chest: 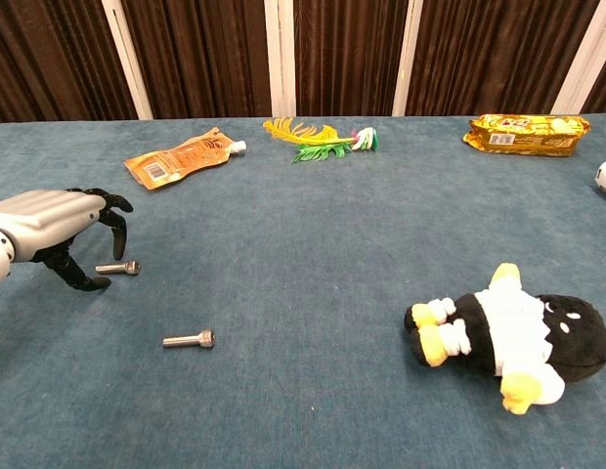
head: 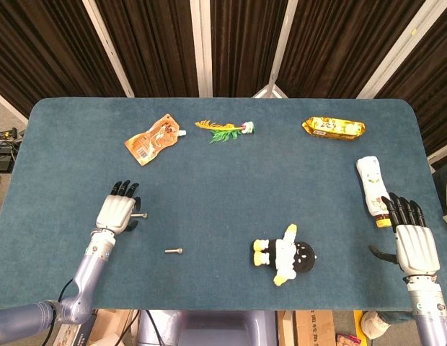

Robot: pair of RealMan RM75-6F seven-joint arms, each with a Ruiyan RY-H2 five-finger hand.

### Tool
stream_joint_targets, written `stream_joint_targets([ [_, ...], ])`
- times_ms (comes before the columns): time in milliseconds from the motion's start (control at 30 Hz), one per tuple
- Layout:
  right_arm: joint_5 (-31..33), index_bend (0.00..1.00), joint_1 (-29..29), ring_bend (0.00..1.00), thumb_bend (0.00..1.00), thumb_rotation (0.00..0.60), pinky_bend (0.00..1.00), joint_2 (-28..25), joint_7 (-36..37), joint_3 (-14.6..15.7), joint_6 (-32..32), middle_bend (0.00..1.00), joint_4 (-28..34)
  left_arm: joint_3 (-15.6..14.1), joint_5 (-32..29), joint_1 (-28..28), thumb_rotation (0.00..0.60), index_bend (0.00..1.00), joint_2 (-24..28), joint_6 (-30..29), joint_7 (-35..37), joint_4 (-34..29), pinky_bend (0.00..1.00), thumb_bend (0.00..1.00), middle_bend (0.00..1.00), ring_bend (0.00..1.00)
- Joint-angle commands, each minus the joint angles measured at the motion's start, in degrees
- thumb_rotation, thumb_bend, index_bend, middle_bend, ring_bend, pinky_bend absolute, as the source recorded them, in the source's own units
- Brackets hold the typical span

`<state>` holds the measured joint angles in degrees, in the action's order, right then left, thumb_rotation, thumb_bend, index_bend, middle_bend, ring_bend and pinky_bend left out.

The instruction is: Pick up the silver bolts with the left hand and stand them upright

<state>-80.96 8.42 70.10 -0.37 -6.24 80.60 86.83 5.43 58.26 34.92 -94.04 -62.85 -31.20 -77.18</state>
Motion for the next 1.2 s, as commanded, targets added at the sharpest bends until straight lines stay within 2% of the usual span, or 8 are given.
stream_joint_targets([
  [33, 0.22, 0.08, 0.07, 0.01, 0.05, 0.600, 0.00, 0.14, -0.10, -0.09, -0.15, 0.07, -0.05, 0.13, 0.12, -0.15, 0.600, 0.49, -0.02, -0.17, 0.01, 0.31, 0.00, 0.38, 0.09, 0.00],
  [1200, 1.28, 0.08, 0.32, 0.02, 0.05, 0.600, 0.00, 0.62, -0.17, -0.27, -1.24, 0.07, 0.09, 0.64, 0.12, -0.84, 0.600, 0.54, -1.34, -0.03, -2.55, 1.61, 0.00, 0.52, 0.12, 0.00],
])
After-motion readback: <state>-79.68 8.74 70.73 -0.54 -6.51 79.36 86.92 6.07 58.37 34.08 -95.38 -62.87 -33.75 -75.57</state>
